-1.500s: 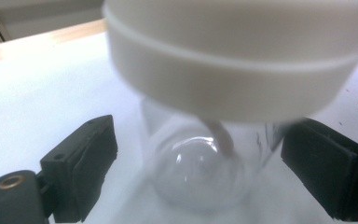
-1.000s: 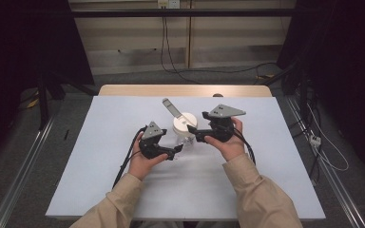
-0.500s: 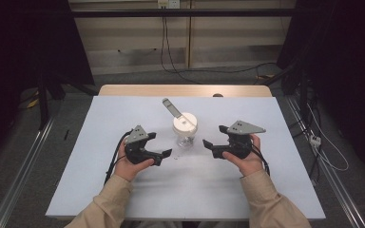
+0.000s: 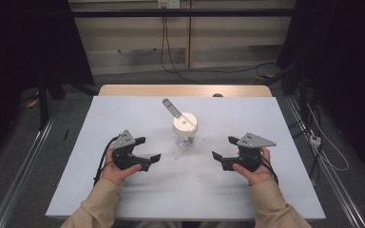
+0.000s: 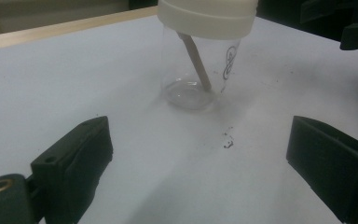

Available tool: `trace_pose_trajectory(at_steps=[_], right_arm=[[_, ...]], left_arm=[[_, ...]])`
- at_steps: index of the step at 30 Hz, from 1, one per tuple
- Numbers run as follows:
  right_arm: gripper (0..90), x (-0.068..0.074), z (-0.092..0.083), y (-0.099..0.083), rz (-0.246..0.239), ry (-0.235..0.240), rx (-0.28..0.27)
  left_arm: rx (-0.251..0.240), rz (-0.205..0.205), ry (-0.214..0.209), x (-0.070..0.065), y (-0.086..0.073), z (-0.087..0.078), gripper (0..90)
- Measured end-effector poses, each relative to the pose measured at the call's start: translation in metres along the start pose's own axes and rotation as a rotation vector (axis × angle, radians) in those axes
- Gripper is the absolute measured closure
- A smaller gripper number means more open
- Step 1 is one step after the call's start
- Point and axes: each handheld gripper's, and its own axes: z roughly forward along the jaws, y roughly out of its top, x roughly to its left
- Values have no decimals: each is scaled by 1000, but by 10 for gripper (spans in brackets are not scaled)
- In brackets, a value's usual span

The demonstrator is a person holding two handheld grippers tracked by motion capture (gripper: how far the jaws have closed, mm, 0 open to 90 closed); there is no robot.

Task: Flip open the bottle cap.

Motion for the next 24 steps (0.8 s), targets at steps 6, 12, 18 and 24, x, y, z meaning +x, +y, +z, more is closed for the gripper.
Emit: trace_pose_trajectory(at_steps=[6,12,18,24], right_arm=[[150,-4,-9,-9,9,-12,9],[150,-6,-14,-18,14,-19,18],[150,-8,-23,-25,20,-30,23],[150,-9,-30,-33,27,-35,30]], left_arm=[[-7,2,15,4,-5,-11,65],[6,1,38,10,-11,-21,67],[4,-7,53,14,-16,-29,68],[17,-10,59,16,-21,-36,70]])
